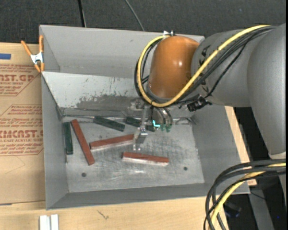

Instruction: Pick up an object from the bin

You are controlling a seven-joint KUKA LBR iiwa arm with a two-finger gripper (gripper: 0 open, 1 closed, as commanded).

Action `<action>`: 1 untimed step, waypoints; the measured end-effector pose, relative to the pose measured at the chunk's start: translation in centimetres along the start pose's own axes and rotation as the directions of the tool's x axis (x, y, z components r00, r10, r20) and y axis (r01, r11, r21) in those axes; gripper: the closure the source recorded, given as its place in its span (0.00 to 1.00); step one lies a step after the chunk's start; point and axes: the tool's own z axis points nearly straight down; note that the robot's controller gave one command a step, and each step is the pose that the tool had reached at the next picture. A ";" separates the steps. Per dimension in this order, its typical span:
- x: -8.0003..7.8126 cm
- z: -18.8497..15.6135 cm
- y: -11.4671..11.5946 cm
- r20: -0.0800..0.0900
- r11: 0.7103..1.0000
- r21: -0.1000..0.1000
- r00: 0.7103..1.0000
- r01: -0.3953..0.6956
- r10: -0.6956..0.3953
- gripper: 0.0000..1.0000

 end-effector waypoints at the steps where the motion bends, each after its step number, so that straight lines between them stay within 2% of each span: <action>1: -0.2 -0.4 0.0 0.007 1.000 -0.001 1.000 -0.001 0.001 0.00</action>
Offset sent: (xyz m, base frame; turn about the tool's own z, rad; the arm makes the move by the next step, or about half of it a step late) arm -0.0342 0.0314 -0.0757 0.0302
